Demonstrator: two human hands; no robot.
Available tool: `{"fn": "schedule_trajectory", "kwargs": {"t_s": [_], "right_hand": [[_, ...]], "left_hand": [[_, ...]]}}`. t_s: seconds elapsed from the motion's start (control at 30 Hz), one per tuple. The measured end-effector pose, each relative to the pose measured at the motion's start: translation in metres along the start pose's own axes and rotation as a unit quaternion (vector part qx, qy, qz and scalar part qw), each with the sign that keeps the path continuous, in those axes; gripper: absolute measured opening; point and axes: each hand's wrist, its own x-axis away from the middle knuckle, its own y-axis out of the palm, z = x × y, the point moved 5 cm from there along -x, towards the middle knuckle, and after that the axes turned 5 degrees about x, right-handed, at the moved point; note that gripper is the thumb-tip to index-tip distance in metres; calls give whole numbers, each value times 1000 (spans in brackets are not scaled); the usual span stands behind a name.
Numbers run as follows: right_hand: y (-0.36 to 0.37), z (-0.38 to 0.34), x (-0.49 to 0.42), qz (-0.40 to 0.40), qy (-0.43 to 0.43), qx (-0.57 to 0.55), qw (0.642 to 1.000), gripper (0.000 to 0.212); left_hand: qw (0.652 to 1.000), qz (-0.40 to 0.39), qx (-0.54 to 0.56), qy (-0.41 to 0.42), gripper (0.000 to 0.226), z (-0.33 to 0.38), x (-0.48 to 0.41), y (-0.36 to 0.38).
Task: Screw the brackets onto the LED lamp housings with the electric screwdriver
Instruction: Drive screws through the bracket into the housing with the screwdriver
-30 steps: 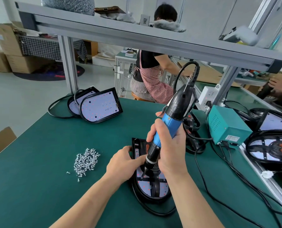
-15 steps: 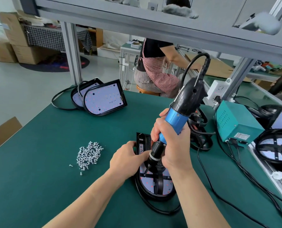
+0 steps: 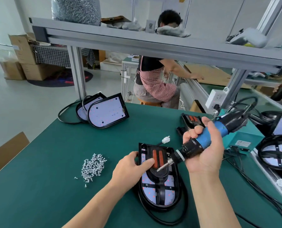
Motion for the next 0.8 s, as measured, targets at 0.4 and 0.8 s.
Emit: {"fn": "schedule_trajectory", "kwargs": {"t_s": [0.4,0.8], "right_hand": [[-52,32,-13,99,103,-53,988,23],[-49,35,-12,91,116,-54,988,26]], "left_hand": [[899,123,-418,36,3,-4,-14,-86],[879,101,-465,25,23,-8,-17,-85]]}}
